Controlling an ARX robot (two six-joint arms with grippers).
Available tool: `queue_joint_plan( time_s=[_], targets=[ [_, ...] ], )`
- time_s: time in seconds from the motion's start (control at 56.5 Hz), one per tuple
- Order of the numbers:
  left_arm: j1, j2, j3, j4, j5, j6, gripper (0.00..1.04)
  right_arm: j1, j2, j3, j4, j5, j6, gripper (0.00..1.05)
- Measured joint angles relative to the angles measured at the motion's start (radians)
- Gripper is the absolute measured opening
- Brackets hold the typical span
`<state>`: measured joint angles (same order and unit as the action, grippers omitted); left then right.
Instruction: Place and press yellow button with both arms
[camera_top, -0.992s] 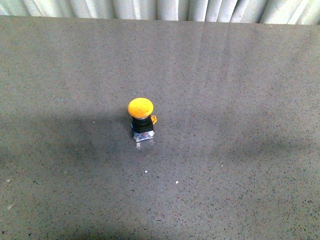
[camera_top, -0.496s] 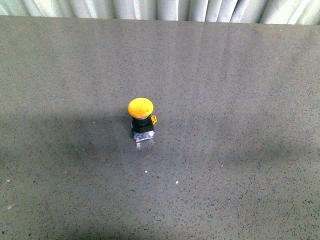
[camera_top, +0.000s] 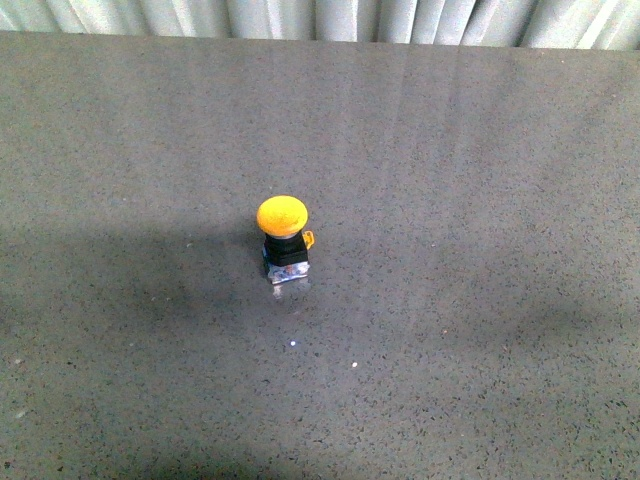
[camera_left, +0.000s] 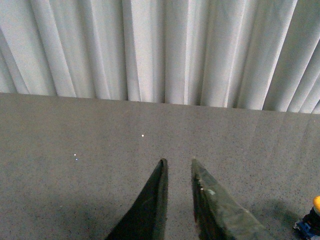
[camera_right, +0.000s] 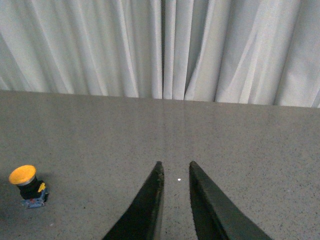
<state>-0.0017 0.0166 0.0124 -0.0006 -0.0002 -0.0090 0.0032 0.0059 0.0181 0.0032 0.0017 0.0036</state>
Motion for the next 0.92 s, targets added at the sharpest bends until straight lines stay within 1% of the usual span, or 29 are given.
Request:
queue_joint_plan(
  time_s=[0.018, 0.053, 0.071, 0.106, 0.177, 0.195, 0.248, 0.266, 0.301, 0.372, 0.407, 0.443, 0.46, 0.514, 0.921],
  targets=[
    [0.000, 0.000, 0.000, 0.000, 0.000, 0.000, 0.22, 0.000, 0.000, 0.000, 0.000, 0.000, 0.000, 0.20],
    [0.000, 0.000, 0.000, 0.000, 0.000, 0.000, 0.30, 0.000, 0.000, 0.000, 0.000, 0.000, 0.000, 0.27],
    [0.000, 0.000, 0.000, 0.000, 0.000, 0.000, 0.35, 0.000, 0.000, 0.000, 0.000, 0.000, 0.000, 0.33],
    [0.000, 0.000, 0.000, 0.000, 0.000, 0.000, 0.40, 0.000, 0.000, 0.000, 0.000, 0.000, 0.000, 0.38],
    [0.000, 0.000, 0.000, 0.000, 0.000, 0.000, 0.55, 0.000, 0.000, 0.000, 0.000, 0.000, 0.000, 0.52],
    [0.000, 0.000, 0.000, 0.000, 0.000, 0.000, 0.56, 0.000, 0.000, 0.000, 0.000, 0.000, 0.000, 0.54],
    [0.000, 0.000, 0.000, 0.000, 0.000, 0.000, 0.67, 0.000, 0.000, 0.000, 0.000, 0.000, 0.000, 0.64],
    [0.000, 0.000, 0.000, 0.000, 0.000, 0.000, 0.71, 0.000, 0.000, 0.000, 0.000, 0.000, 0.000, 0.66],
    [0.000, 0.000, 0.000, 0.000, 0.000, 0.000, 0.76, 0.000, 0.000, 0.000, 0.000, 0.000, 0.000, 0.73],
    [0.000, 0.000, 0.000, 0.000, 0.000, 0.000, 0.87, 0.000, 0.000, 0.000, 0.000, 0.000, 0.000, 0.84],
    [0.000, 0.000, 0.000, 0.000, 0.000, 0.000, 0.94, 0.000, 0.000, 0.000, 0.000, 0.000, 0.000, 0.90],
    [0.000, 0.000, 0.000, 0.000, 0.000, 0.002, 0.97, 0.000, 0.000, 0.000, 0.000, 0.000, 0.000, 0.95],
    [0.000, 0.000, 0.000, 0.000, 0.000, 0.002, 0.97, 0.000, 0.000, 0.000, 0.000, 0.000, 0.000, 0.97],
    [0.000, 0.000, 0.000, 0.000, 0.000, 0.002, 0.95, 0.000, 0.000, 0.000, 0.000, 0.000, 0.000, 0.96],
    [0.000, 0.000, 0.000, 0.000, 0.000, 0.002, 0.96, 0.000, 0.000, 0.000, 0.000, 0.000, 0.000, 0.96]
  ],
)
